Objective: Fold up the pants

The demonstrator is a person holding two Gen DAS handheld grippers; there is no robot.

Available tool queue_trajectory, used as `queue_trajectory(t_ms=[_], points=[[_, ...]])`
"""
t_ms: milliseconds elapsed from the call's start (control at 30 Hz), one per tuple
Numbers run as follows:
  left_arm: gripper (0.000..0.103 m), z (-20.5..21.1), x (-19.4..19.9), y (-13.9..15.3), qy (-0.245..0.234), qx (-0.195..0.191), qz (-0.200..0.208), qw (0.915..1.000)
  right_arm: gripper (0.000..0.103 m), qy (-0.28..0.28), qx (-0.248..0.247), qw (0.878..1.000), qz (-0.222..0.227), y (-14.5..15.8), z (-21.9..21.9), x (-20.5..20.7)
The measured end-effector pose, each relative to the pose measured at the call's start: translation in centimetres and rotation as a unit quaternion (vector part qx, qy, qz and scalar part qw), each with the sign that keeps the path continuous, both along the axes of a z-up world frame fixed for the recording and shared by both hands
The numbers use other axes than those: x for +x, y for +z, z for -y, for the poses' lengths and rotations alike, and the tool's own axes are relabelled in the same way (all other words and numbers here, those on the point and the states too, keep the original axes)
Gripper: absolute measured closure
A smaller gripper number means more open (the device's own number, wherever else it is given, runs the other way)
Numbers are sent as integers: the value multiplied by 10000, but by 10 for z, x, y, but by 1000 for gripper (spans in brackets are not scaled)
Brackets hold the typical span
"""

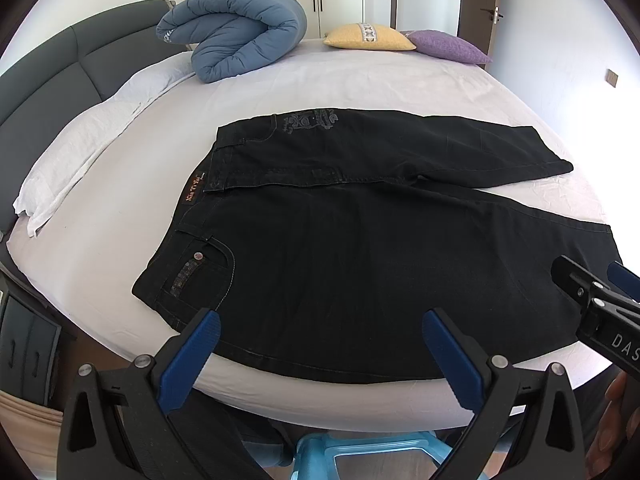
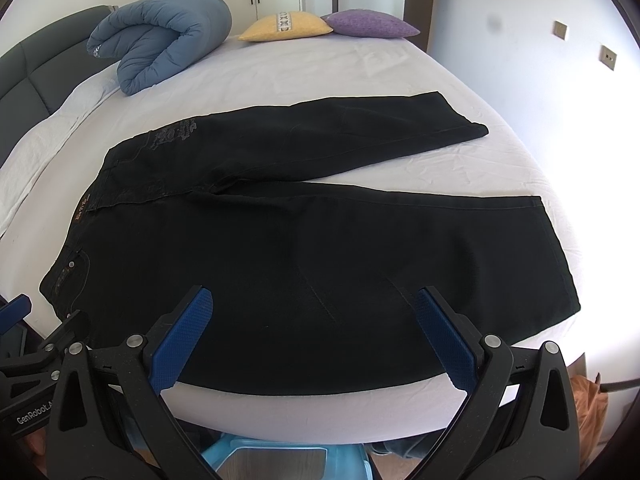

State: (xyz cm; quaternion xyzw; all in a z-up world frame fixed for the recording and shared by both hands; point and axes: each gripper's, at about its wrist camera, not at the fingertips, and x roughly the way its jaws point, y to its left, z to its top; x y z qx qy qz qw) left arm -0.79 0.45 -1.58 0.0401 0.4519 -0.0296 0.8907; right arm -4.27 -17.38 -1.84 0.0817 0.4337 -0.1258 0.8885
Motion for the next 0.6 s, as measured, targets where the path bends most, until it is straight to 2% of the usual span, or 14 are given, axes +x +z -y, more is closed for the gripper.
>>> queue_trajectory(t_ms=[300, 400, 467, 600], points=[[0, -1, 2, -1, -30, 1, 8, 10000, 0, 81, 15, 10000, -54, -2, -2, 4], [0, -5, 8, 1, -73, 114, 146, 9998, 0, 135, 21, 9999, -65, -1, 1, 9], [0, -10, 17, 4, -120, 194, 258, 9994, 0, 236, 67, 9997, -62, 0, 2, 15], [0, -28, 49, 15, -337, 102, 358, 9987, 0, 661, 321, 9973, 24, 8, 6, 37]])
